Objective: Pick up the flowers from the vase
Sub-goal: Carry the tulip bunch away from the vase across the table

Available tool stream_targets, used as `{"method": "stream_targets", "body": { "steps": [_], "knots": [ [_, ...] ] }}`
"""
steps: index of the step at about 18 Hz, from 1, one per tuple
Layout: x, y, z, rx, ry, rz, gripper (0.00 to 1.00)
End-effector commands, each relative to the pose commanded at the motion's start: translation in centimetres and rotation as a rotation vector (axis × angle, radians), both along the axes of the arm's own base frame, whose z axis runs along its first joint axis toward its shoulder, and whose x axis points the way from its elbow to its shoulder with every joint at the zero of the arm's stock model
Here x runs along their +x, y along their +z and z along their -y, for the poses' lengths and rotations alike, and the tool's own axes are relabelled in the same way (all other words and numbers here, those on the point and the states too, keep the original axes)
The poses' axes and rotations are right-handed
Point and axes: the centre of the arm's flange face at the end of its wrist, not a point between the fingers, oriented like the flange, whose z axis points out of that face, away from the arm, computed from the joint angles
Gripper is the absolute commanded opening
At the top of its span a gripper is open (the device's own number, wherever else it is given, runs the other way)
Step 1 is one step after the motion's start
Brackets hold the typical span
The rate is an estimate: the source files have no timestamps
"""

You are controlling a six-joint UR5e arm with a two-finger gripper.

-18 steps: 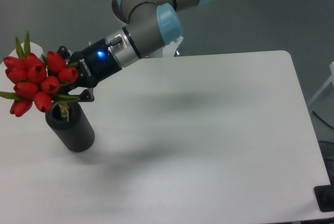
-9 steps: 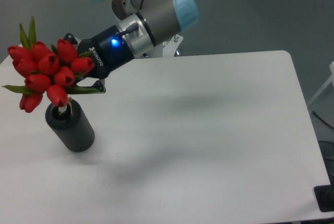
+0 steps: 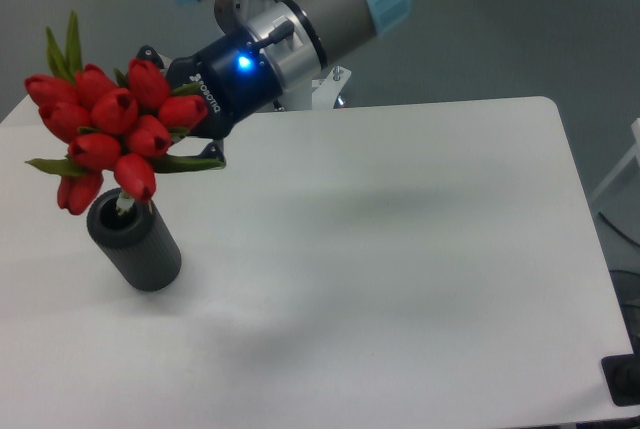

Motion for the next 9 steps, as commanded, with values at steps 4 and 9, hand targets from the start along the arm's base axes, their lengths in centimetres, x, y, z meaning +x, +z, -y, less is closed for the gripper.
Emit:
{"method": "stream_targets", "body": {
  "steps": [4, 9],
  "knots": [
    [-3.6, -0.4, -0.9, -0.085, 0.077, -0.146, 0.01],
    [-7.6, -2.6, -1.6, -0.191, 0.135, -0.317, 0.00]
  ]
}}
